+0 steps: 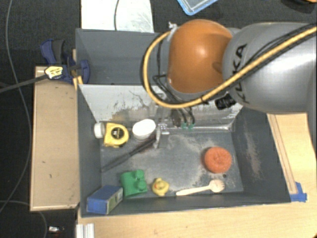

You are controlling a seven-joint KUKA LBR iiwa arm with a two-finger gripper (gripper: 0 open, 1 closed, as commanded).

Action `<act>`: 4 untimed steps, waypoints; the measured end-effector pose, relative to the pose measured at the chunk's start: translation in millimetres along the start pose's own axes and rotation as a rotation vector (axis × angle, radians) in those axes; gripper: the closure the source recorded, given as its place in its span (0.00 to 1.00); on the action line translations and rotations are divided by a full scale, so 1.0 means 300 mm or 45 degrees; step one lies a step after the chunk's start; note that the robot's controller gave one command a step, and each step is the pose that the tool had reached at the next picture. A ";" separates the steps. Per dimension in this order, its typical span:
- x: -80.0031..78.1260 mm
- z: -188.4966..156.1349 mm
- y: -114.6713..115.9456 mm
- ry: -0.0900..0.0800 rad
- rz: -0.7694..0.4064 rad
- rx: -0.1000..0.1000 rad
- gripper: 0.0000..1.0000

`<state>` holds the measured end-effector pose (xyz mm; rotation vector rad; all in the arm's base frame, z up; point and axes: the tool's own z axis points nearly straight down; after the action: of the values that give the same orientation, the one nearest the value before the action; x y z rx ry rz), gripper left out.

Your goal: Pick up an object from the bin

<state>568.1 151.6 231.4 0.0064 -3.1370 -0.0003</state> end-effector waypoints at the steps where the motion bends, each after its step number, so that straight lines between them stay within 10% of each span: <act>1: -0.005 -0.015 -0.003 -0.010 0.006 -0.002 0.00; 3: -0.051 0.414 -0.080 -0.011 -0.151 -0.001 0.00; 4: -0.076 0.322 -0.032 -0.019 -0.022 -0.004 0.00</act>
Offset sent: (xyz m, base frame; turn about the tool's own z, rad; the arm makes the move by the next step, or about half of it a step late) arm 0.0208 -0.0371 -0.1614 -0.1805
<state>590.4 142.0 134.8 0.0333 -3.1518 -0.0050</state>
